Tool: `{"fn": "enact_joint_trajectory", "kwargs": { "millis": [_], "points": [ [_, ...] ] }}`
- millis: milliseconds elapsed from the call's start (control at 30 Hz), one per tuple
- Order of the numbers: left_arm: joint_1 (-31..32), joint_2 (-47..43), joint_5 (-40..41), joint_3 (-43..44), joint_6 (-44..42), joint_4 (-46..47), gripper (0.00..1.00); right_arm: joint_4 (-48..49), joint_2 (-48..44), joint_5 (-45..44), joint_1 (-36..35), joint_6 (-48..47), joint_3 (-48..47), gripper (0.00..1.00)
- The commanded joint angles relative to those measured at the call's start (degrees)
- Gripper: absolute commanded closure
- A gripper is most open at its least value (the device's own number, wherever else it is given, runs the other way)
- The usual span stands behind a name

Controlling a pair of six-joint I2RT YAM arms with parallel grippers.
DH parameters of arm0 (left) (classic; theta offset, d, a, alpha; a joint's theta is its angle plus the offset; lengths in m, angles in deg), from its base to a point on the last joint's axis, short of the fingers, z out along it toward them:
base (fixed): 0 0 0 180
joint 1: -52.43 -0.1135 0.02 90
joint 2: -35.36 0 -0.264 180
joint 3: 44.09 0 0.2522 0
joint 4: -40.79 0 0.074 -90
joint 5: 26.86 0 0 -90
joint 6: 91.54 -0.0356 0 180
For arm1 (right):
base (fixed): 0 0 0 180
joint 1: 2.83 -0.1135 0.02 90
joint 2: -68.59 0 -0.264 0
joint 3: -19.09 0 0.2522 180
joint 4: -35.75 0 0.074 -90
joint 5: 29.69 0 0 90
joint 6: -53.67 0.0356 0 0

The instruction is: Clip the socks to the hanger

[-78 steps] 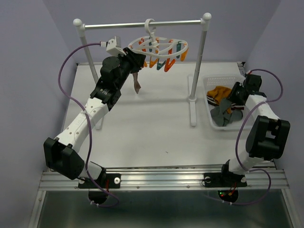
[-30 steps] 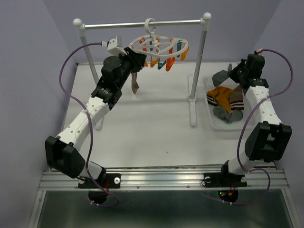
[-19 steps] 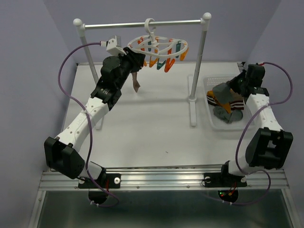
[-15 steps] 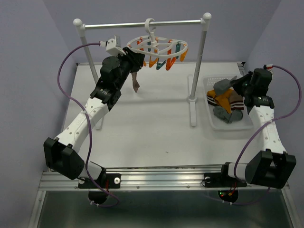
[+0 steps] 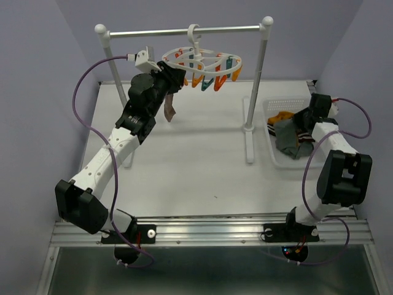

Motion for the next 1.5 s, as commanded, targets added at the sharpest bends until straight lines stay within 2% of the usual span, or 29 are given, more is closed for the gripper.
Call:
{"fn": "enact_joint_trajectory", "kwargs": {
  "millis": [0,133,200,233,300,333,367,400,433,467,500,533,600,633,667,800,833,900,1000,1133,1267,1367,1467],
  "points": [
    [0.0,-3.8,1.7,-1.1,0.5,2.0,1.0,5.3,6.5,-4.3,0.5,2.9,-9.6,0.91],
    [0.1,-5.3,2.3,-2.7,0.7,2.2,1.0,4.8,11.3,-6.1,0.5,0.6,-13.3,0.73],
    [0.0,-6.2,2.5,-3.2,0.7,2.4,1.0,2.9,12.6,-10.6,1.0,-1.9,-14.7,0.72],
    [0.1,-6.5,2.6,-3.6,0.7,2.6,1.0,2.5,13.0,-11.1,1.0,-6.6,-15.2,0.72],
    [0.0,-6.9,2.7,-3.7,0.7,2.5,1.0,1.8,13.1,-11.0,1.0,-12.8,-15.7,0.6],
    [0.0,-7.0,2.9,-3.7,0.6,2.2,1.0,1.9,13.1,-10.4,1.0,-20.1,-15.6,0.52],
    [0.0,-7.1,3.0,-3.8,0.4,2.1,1.0,1.8,13.1,-6.9,1.0,-26.3,-16.1,0.37],
    [0.0,-7.2,3.3,-3.8,0.2,2.1,1.0,1.6,12.8,-4.3,1.0,-31.3,-16.3,0.33],
    [0.0,-7.3,3.3,-3.7,0.0,1.5,1.0,1.5,12.4,-0.5,1.0,-45.1,-16.3,0.31],
    [0.0,-7.3,3.6,-3.6,-0.4,1.3,1.0,-0.2,11.2,5.1,1.0,-53.5,-16.3,0.23],
    [0.1,-7.4,3.9,-3.8,-0.4,1.1,1.0,-5.8,10.1,16.3,1.0,-66.1,-16.5,0.0],
    [0.1,-7.5,3.9,-3.8,-0.5,1.1,1.0,-8.4,10.1,19.9,1.0,-66.2,-16.9,0.0],
    [0.0,-7.8,4.1,-4.2,-0.8,1.2,1.0,-13.3,8.2,22.9,1.0,-79.7,-17.4,0.0],
    [0.0,-7.8,4.1,-4.2,-0.9,1.2,1.0,-14.8,7.7,23.0,1.0,-79.8,-17.5,0.0],
    [0.1,-7.6,4.1,-4.1,-1.0,0.8,1.0,-16.1,6.9,22.6,1.0,-86.0,-17.4,0.0],
    [0.0,-7.0,3.2,-3.7,-2.2,0.3,1.0,-32.1,8.6,21.4,1.0,-101.9,-21.9,0.0],
    [0.1,-6.8,3.3,-3.5,-1.5,0.2,1.0,-33.2,8.5,20.7,1.0,-107.8,-22.9,0.0],
    [0.1,-5.9,3.3,-2.9,-1.3,-0.1,1.0,-31.4,6.8,18.8,0.4,-111.3,-21.3,0.0],
    [0.2,-4.8,2.9,-1.9,-2.0,-0.1,1.0,-35.1,3.0,23.3,0.4,-124.3,-20.1,0.0],
    [0.1,-3.6,3.4,-1.4,-2.7,0.2,1.0,-34.8,0.8,26.2,-0.1,-130.0,-16.0,0.0],
    [0.3,-2.5,2.8,-0.7,-3.6,1.0,1.0,-34.4,1.2,21.0,-0.1,-135.4,-11.5,0.0],
    [0.5,-1.8,3.3,-1.5,-3.8,1.7,1.0,-37.0,3.1,18.7,-0.1,-138.9,-10.7,0.04],
    [0.5,-1.3,4.1,-2.4,-3.4,2.8,1.0,-37.4,6.3,20.9,-0.1,-140.6,-10.7,0.09]
  ]
}}
